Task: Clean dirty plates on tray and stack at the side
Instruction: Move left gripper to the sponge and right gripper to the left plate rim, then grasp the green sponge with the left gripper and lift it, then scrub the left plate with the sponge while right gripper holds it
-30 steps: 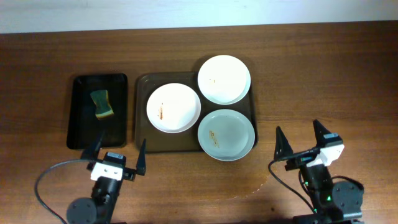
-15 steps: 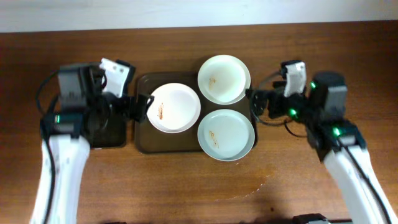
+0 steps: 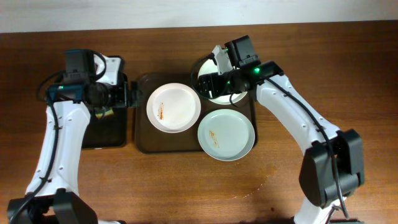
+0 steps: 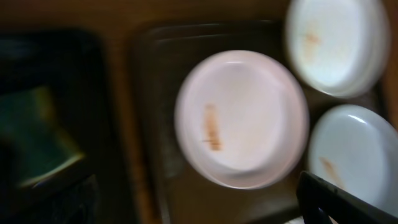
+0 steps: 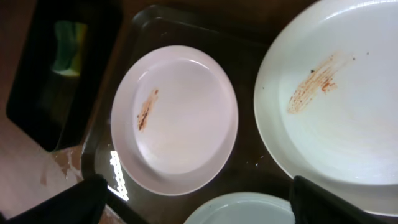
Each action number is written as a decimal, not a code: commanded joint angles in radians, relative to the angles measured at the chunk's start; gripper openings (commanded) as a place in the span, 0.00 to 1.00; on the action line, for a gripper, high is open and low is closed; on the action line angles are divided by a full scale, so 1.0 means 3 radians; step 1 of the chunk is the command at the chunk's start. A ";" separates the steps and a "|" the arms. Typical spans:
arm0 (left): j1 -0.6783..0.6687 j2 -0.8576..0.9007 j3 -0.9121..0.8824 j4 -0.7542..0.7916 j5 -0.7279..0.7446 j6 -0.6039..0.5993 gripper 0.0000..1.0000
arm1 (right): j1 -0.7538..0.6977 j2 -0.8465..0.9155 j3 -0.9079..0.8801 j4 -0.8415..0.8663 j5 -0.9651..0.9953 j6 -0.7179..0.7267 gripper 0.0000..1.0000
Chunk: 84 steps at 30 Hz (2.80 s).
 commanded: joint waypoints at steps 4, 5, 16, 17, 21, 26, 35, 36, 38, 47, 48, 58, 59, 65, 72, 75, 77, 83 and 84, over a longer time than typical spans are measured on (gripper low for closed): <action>0.0219 0.0006 0.0064 0.0093 -0.0814 -0.0371 0.99 | 0.0439 0.0470 0.0075 0.0074 0.0877 0.0746 0.70; 0.0238 0.0006 0.0064 0.0102 -0.0903 -0.0371 0.99 | 0.0487 0.0505 0.0075 0.0074 0.0959 0.0835 0.66; 0.0243 0.0078 0.0064 0.0172 -0.0933 -0.0373 0.99 | 0.0743 0.0885 0.0074 0.0245 0.1488 0.1240 0.50; 0.0244 0.0120 0.0064 0.0172 -0.0933 -0.0371 0.99 | 0.0752 0.0932 0.0074 0.0276 0.1472 0.1240 0.49; 0.0244 0.0365 0.0064 0.0173 -0.0935 -0.0371 0.95 | 0.0767 0.1040 0.0074 0.0381 0.1467 0.1349 0.16; 0.0244 0.0793 0.0064 0.0385 -0.1053 -0.0367 0.95 | 0.0767 0.1059 0.0074 0.0375 0.1466 0.1347 0.04; 0.0343 0.1457 0.0064 0.0823 -0.1544 -0.0680 0.76 | 0.0763 0.1059 0.0074 0.0369 0.1466 0.1334 0.04; 0.0361 0.1530 0.0064 0.0860 -0.1534 -0.0682 0.74 | 0.0763 0.1059 0.0074 0.0367 0.1466 0.1334 0.04; 0.0361 0.1553 0.0064 0.0917 -0.1532 -0.0680 0.50 | 0.0760 0.1059 0.0074 0.0369 0.1466 0.1335 0.04; 0.0359 0.1439 0.0139 0.0870 -0.1161 -0.0652 0.01 | 0.0760 0.1059 0.0075 0.0367 0.1462 0.1335 0.04; 0.0357 0.1345 0.0200 0.0715 -0.0970 -0.0626 0.01 | 0.0759 0.1058 0.0079 0.0369 0.1438 0.1334 0.04; -0.0472 0.0853 -0.0126 0.0203 0.0053 0.0000 0.01 | 0.0563 0.1058 0.0080 0.0395 0.0820 0.1282 0.04; -0.0496 0.0853 -0.0238 0.0306 0.0051 0.0000 0.01 | 0.0562 0.1059 0.0080 0.0395 0.0820 0.1263 0.04; -0.0507 0.1017 -0.0702 0.1289 -0.0109 0.0011 0.01 | 0.0559 0.1058 0.0080 0.0393 0.0810 0.1258 0.04; -0.0505 0.1358 -0.0702 0.1301 0.0844 -0.0065 0.01 | 0.0559 0.1059 0.0080 0.0402 0.0821 0.1258 0.04; -0.0502 0.1358 -0.0694 0.1356 0.1475 -0.0064 0.01 | 0.0559 0.1059 0.0080 0.0402 0.0821 0.1258 0.04; -0.0502 0.1359 -0.0694 0.1446 0.1308 -0.0067 0.01 | 0.0559 0.1059 0.0080 0.0403 0.0821 0.1259 0.04; -0.0322 0.1359 -0.0694 0.1825 -0.0680 -0.0486 0.01 | 0.0559 0.1059 0.0080 0.0404 0.0821 0.1258 0.04; -0.0322 0.1359 -0.0694 0.1840 -0.0931 -0.0496 0.01 | 0.0559 0.1058 0.0080 0.0404 0.0821 0.1259 0.04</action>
